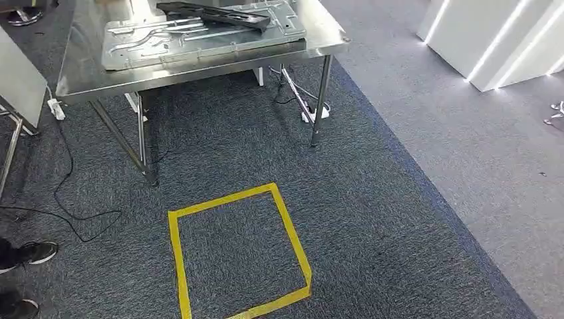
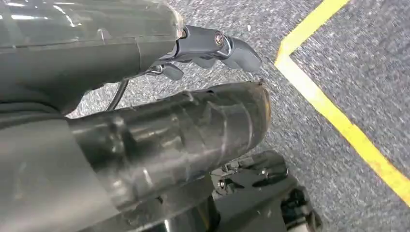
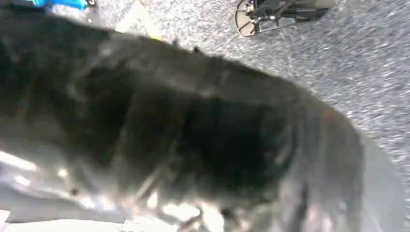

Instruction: Take the parts from the cabinet and place them on the table.

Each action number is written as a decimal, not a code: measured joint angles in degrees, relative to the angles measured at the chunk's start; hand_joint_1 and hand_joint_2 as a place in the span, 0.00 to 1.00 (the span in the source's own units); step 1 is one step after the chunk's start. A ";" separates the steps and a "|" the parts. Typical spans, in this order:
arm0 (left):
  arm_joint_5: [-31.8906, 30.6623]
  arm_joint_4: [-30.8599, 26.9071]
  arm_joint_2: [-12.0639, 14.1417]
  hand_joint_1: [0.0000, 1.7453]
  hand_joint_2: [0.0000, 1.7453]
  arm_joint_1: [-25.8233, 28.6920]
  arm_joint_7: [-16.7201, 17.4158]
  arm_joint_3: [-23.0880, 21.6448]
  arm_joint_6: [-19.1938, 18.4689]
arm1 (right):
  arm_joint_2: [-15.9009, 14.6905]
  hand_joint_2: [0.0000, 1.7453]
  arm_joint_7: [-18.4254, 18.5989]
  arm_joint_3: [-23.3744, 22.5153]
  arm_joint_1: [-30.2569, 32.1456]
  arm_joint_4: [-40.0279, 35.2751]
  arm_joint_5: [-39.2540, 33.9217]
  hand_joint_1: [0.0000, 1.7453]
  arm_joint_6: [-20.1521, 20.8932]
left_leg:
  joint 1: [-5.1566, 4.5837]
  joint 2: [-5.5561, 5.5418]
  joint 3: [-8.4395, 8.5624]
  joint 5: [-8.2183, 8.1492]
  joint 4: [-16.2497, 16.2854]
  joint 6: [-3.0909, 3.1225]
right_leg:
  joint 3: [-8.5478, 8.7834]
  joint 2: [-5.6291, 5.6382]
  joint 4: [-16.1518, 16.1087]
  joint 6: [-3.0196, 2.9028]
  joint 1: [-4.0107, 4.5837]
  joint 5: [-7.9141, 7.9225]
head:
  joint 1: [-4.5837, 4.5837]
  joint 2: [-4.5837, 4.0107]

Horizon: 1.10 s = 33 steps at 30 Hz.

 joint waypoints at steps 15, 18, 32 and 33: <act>0.20 0.02 0.02 0.00 0.00 0.03 -0.92 0.70 -0.02 | 0.00 0.00 0.07 0.13 0.20 -0.02 1.55 0.00 0.39 | 0.14 -2.48 -6.34 -6.92 15.79 -2.85 | 6.35 2.12 -13.29 -3.08 0.51 5.07 | -0.13 0.00; 0.20 0.00 0.13 0.00 0.00 0.02 -0.98 0.74 -0.02 | 0.09 0.00 0.07 0.15 0.11 -0.02 1.60 0.00 0.39 | 0.07 -6.32 -0.39 -0.53 1.98 -1.68 | 6.39 3.94 -13.14 -3.00 0.43 5.08 | -0.13 0.00; 0.39 0.02 0.09 0.00 0.00 0.07 -0.48 0.81 0.13 | 0.35 0.00 0.50 0.15 0.38 -0.02 1.42 0.00 0.35 | 0.24 0.82 0.17 0.01 0.09 -0.36 | 4.04 -1.23 -7.45 0.34 -0.59 3.59 | 0.02 0.00; 0.42 0.00 0.11 0.00 0.00 0.07 -0.48 0.81 0.15 | 0.35 0.00 0.50 0.15 0.36 -0.02 1.42 0.00 0.35 | 0.20 1.21 0.24 -0.30 0.41 -0.71 | 6.64 -3.57 -12.03 0.28 -0.56 4.90 | 0.04 0.00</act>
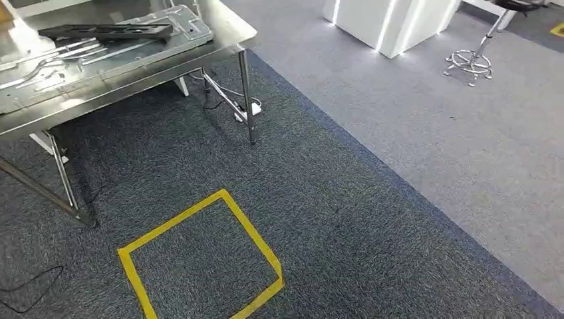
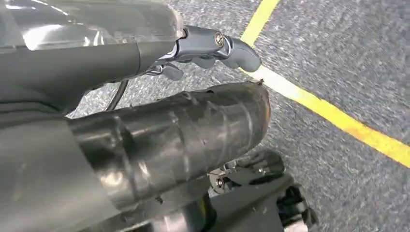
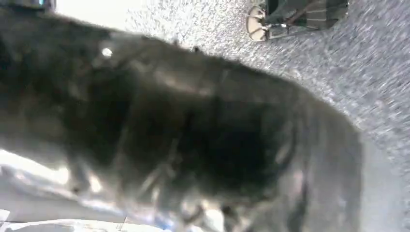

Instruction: Take the parts from the cabinet and place them on the table.

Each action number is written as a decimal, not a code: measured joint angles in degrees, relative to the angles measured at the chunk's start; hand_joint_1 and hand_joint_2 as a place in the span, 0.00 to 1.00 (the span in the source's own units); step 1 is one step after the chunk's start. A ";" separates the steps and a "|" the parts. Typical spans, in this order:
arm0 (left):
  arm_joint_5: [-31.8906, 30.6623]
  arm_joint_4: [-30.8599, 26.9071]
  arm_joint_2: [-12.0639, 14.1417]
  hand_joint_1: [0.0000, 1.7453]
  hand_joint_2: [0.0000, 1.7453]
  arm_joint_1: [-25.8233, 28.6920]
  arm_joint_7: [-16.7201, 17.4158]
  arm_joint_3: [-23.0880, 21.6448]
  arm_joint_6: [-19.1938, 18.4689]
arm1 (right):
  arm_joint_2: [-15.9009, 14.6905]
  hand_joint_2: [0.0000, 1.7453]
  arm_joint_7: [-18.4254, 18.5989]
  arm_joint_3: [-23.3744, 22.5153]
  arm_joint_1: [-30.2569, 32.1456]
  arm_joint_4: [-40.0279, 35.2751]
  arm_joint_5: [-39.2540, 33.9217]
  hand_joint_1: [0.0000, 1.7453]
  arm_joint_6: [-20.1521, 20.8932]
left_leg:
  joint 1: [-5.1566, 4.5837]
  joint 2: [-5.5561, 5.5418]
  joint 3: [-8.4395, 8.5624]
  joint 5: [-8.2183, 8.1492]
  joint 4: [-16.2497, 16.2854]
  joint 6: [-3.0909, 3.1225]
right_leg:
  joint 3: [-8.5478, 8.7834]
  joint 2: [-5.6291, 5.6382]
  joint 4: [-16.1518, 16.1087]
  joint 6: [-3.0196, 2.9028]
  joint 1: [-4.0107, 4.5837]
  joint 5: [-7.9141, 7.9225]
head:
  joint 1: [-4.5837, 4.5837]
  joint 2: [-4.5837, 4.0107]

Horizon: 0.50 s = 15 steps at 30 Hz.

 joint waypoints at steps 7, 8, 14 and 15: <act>0.15 0.00 -0.02 0.00 0.00 -0.24 0.02 0.02 0.02 | 0.00 0.00 0.42 -0.02 0.00 0.00 0.00 0.00 0.07 | 0.19 -1.69 -0.35 -3.30 2.90 -2.36 | -0.01 2.27 -1.47 -2.88 0.36 0.25 | -0.13 0.00; 0.15 0.02 -0.06 0.00 0.00 -0.13 0.02 0.02 0.02 | 0.02 0.00 0.57 -0.02 -0.10 0.00 0.04 0.00 0.07 | 0.30 -2.86 -2.28 -6.00 7.24 -2.46 | -0.24 2.78 -1.46 -3.10 0.46 0.36 | -0.13 0.00; 0.28 0.00 -0.04 0.00 0.00 0.26 0.20 0.07 0.05 | 0.20 0.00 0.70 -0.04 0.06 0.00 0.37 0.00 0.04 | 0.29 -4.45 -3.36 -2.90 8.86 -1.58 | -0.63 7.21 -0.93 -3.32 1.01 0.52 | -0.13 0.00; 0.28 0.00 -0.04 0.00 0.00 0.27 0.20 0.11 0.05 | 0.37 0.00 0.81 -0.04 0.05 0.00 0.41 0.00 0.06 | 0.28 -6.50 -1.04 -0.30 3.60 -1.15 | -0.59 7.89 -0.91 -3.28 1.00 0.54 | -0.13 0.00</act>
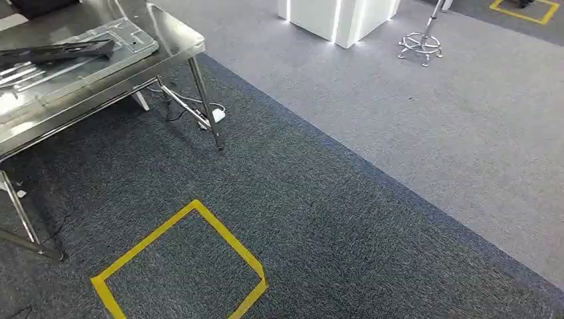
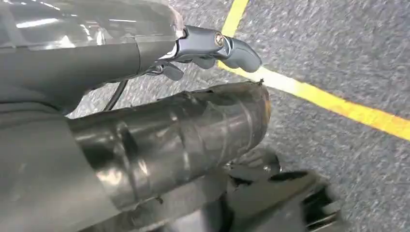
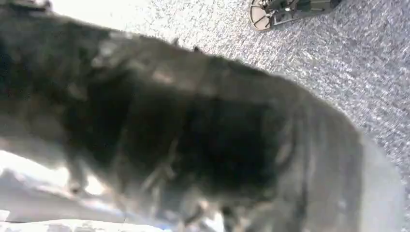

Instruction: Take the parts from the cabinet and place them on the table.

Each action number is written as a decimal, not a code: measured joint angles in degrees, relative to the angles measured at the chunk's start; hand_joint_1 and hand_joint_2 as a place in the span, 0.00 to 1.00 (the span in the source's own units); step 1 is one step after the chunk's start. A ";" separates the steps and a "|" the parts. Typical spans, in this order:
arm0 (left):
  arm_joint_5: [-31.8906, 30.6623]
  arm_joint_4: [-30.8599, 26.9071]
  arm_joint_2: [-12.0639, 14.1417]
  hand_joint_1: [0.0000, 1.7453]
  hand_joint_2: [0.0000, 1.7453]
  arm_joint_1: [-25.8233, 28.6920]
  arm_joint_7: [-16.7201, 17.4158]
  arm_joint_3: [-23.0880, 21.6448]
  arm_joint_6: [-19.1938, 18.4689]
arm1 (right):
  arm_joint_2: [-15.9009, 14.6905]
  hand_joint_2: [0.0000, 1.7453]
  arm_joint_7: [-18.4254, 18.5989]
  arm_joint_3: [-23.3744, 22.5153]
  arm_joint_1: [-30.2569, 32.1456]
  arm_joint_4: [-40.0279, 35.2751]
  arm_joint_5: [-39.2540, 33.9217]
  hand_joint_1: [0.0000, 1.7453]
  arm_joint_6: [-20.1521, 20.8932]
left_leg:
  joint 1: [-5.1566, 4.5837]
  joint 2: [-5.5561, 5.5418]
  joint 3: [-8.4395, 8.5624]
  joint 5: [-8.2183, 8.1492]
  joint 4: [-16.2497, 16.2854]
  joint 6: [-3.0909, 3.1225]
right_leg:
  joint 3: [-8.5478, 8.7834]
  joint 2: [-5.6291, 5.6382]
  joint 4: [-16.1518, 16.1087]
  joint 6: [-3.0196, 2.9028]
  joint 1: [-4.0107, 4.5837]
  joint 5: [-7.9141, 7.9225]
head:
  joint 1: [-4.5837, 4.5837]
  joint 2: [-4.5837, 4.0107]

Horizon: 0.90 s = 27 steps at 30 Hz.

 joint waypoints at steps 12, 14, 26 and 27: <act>0.04 0.00 -0.11 0.00 0.00 0.12 0.09 0.15 0.15 | 0.37 0.00 1.60 0.02 0.11 0.02 1.73 0.00 -0.02 | -0.34 5.05 0.94 0.83 -4.16 1.82 | -9.00 -4.03 17.15 2.97 -0.57 -7.31 | 0.17 0.00; 0.02 0.02 -0.13 0.00 0.00 0.07 0.15 0.15 0.13 | 0.37 0.00 1.77 0.02 0.26 0.02 1.77 0.00 0.00 | -0.28 6.29 1.09 0.56 -4.03 1.54 | -4.57 -4.78 9.44 3.20 -0.90 -2.84 | 0.20 -0.02; -0.15 0.02 -0.37 0.00 0.00 -0.10 0.33 0.15 0.15 | 0.57 0.00 2.78 0.02 0.03 0.02 2.10 0.00 0.05 | 0.09 2.86 -6.00 -10.01 14.49 -1.46 | -0.02 -3.21 -0.56 0.11 -0.21 0.22 | 0.07 0.00; -0.15 0.02 -0.37 0.00 0.00 -0.01 0.35 0.15 0.15 | 0.57 0.00 2.78 0.02 0.07 0.02 2.10 0.00 0.05 | 0.09 2.85 -6.62 -9.43 15.41 -1.35 | -0.06 -2.46 -0.46 0.11 -0.12 0.22 | 0.07 0.00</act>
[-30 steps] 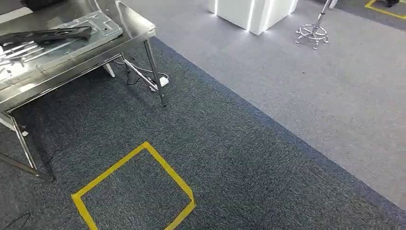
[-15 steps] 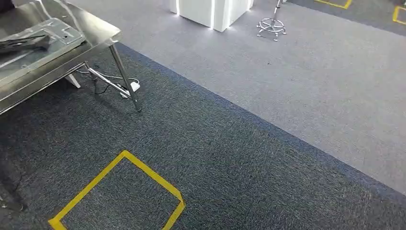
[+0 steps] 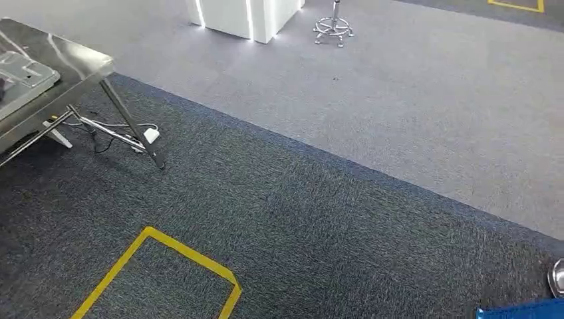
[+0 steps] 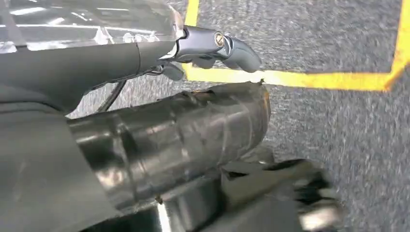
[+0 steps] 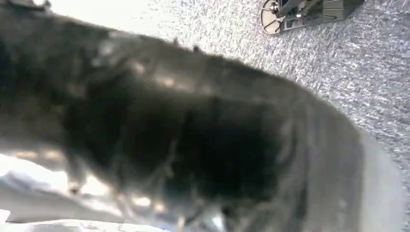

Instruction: Take the parts from the cabinet and place them on the table.

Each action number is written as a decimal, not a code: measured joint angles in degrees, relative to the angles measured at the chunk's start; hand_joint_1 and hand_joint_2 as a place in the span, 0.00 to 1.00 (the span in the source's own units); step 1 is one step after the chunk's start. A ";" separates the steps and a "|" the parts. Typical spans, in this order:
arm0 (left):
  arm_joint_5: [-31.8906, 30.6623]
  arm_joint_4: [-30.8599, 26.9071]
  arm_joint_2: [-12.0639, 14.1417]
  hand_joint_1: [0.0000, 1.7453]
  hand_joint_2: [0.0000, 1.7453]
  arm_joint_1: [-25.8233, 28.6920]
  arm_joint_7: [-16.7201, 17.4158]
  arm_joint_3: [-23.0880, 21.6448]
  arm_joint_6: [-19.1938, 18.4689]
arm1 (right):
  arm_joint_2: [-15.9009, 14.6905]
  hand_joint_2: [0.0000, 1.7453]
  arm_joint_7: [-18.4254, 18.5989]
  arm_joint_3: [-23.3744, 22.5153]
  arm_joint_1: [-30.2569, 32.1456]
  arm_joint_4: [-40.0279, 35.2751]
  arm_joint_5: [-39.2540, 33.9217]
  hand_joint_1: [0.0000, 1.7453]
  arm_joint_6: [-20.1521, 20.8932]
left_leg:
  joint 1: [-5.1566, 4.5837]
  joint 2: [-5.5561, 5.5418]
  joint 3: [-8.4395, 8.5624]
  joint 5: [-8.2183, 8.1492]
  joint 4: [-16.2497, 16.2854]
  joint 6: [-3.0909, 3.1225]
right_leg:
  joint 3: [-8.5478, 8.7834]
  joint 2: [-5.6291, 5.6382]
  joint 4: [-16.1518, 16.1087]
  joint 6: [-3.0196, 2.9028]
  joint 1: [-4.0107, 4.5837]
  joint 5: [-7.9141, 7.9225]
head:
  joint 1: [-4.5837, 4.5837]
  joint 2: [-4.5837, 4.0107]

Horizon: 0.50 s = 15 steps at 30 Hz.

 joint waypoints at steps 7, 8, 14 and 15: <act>0.00 -0.02 0.02 0.00 0.00 -0.21 0.00 0.02 0.02 | 0.13 0.00 0.04 0.00 0.05 0.00 0.13 0.00 0.04 | -0.38 -3.90 7.06 9.34 -17.84 1.30 | -0.57 4.47 0.42 1.36 -0.16 0.36 | 0.09 0.00; 0.00 -0.02 0.02 0.00 0.00 -0.27 0.02 0.02 0.02 | 0.18 0.00 0.11 0.00 0.19 0.00 0.17 0.00 0.04 | -0.50 -3.50 7.19 9.43 -17.83 1.63 | -0.54 4.93 0.12 1.76 -0.29 0.59 | 0.02 0.00; 0.00 0.00 -0.07 0.00 0.00 0.17 0.15 0.04 0.02 | 0.22 0.00 0.61 0.00 0.20 0.00 0.81 0.00 0.04 | -0.48 1.26 7.42 10.68 -19.54 3.37 | -7.85 -1.39 15.89 2.98 -0.02 -8.12 | 0.20 0.00; 0.00 -0.02 -0.04 0.00 0.00 0.25 0.20 0.04 0.02 | 0.22 0.00 0.66 0.00 0.21 0.00 0.83 0.00 0.04 | -0.52 2.13 7.39 10.62 -19.52 3.37 | -8.67 -1.49 17.76 3.14 -0.17 -8.21 | 0.20 0.00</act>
